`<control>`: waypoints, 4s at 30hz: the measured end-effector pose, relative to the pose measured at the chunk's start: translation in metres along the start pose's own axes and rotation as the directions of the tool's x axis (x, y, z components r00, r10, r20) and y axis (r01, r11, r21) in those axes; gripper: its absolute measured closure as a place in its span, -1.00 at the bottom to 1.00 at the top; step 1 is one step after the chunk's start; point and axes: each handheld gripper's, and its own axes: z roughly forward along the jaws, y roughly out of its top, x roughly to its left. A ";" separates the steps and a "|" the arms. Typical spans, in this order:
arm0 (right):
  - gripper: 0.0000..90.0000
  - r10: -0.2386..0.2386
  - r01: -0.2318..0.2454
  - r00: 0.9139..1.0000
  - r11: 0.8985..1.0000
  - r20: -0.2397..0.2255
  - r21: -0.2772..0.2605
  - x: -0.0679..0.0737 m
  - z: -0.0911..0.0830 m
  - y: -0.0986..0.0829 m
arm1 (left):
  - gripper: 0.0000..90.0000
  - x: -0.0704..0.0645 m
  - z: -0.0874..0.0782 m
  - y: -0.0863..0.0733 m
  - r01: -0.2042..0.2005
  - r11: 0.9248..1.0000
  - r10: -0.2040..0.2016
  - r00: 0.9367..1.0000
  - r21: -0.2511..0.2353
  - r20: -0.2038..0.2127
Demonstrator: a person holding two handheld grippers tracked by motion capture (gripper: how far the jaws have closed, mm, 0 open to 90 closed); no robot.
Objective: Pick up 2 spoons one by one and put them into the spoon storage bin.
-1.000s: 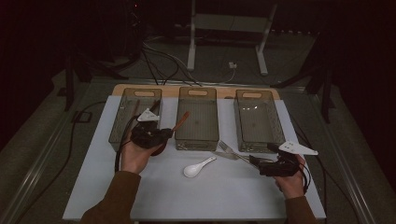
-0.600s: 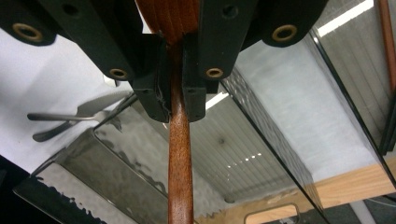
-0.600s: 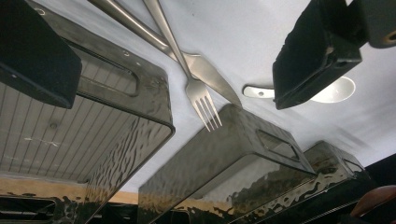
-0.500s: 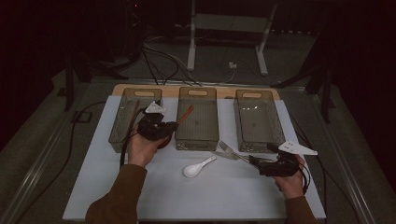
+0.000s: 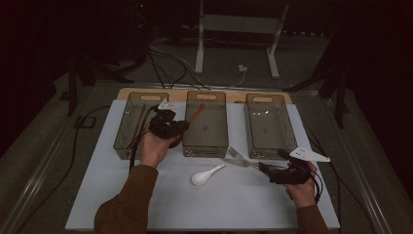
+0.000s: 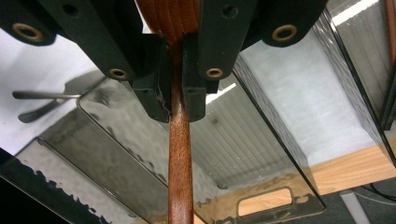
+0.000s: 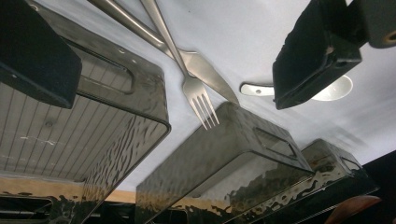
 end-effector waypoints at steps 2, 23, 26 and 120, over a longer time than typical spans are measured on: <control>-0.96 0.001 -0.001 1.000 1.000 0.001 -0.002 0.000 0.000 0.000 | 0.86 0.000 0.003 0.002 0.006 1.000 -0.006 1.000 0.001 -0.003; -0.96 -0.003 0.003 1.000 1.000 -0.006 0.001 0.000 0.001 0.000 | 0.85 -0.001 0.048 0.007 0.064 0.998 -0.064 0.998 0.012 -0.007; -0.96 -0.003 0.003 1.000 1.000 -0.007 0.003 0.000 0.002 0.000 | 0.85 -0.002 0.055 0.007 0.067 0.998 -0.066 0.998 0.021 -0.008; -0.96 -0.004 0.004 1.000 1.000 -0.008 -0.022 0.000 -0.004 -0.002 | -0.98 -0.077 0.032 -0.044 -0.129 0.990 0.136 0.979 -0.055 0.149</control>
